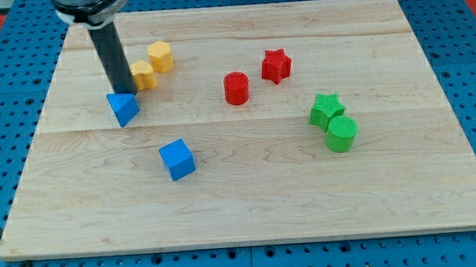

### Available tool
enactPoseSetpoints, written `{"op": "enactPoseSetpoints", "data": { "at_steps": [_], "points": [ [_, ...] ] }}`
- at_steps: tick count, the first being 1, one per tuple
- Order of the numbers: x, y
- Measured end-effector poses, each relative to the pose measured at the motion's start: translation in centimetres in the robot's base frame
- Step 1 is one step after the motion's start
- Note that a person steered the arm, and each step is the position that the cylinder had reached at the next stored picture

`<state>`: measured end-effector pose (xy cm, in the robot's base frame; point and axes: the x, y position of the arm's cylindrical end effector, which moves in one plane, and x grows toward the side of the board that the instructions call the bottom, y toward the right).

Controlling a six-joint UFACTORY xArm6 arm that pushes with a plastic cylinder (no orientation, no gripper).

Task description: Push the blue triangle closer to the blue cube

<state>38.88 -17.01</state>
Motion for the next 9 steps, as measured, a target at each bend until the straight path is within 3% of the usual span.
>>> {"op": "enactPoseSetpoints", "data": {
  "at_steps": [1,3,6,7,8,9],
  "points": [
    [1.4,-2.2],
    [7.5,0.4],
    [5.2,4.3],
    [9.8,5.6],
    [5.2,8.8],
    [1.8,15.9]
  ]
}}
